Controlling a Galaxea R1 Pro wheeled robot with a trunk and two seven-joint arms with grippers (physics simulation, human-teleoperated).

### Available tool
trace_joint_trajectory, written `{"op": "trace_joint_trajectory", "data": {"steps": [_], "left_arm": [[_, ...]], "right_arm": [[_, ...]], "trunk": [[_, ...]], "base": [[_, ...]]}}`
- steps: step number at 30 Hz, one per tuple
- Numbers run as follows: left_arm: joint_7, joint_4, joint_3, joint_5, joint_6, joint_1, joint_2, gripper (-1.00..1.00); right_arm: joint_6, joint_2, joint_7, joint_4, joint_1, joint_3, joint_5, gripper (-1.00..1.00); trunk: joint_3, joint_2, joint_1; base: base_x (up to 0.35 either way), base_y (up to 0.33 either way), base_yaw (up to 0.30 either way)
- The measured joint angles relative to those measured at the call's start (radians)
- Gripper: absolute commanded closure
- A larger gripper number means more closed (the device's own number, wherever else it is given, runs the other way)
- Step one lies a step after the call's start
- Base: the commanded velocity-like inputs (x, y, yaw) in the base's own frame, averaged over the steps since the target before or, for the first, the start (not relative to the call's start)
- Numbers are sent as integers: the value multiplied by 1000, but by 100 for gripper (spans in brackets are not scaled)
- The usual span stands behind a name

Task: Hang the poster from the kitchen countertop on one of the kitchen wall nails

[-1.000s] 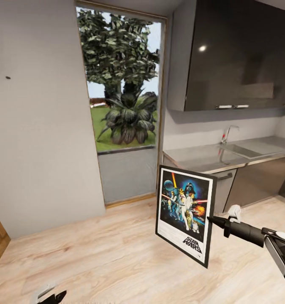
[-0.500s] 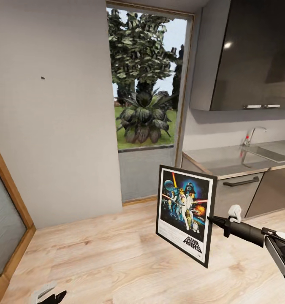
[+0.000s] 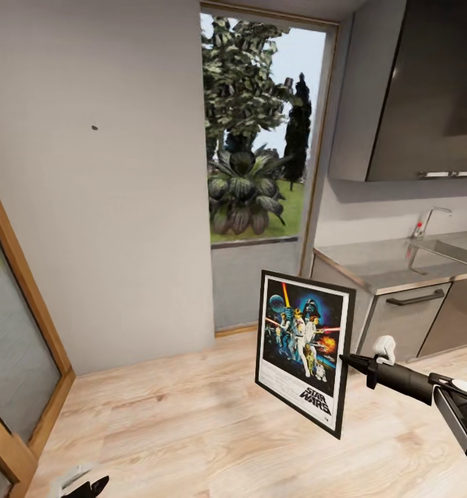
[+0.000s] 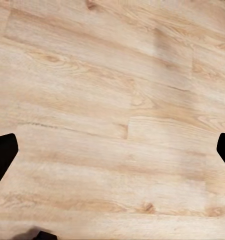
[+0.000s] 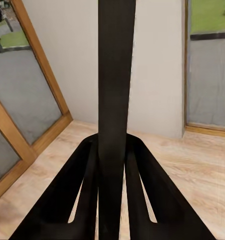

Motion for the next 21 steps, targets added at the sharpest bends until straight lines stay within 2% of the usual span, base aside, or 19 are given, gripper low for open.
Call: {"op": "trace_joint_trajectory", "data": {"steps": [6, 12, 21], "left_arm": [[0, 0, 0, 0, 0, 0, 0, -100], [1, 0, 0, 0, 0, 0, 0, -100], [1, 0, 0, 0, -1, 0, 0, -100]], "right_arm": [[0, 0, 0, 0, 0, 0, 0, 100], [0, 1, 0, -1, 0, 0, 1, 100], [0, 13, -1, -1, 0, 0, 3, 100]], "trunk": [[0, 0, 0], [0, 0, 0], [0, 0, 0]], "base": [[82, 346, 1], [216, 274, 189], [59, 48, 268]]}}
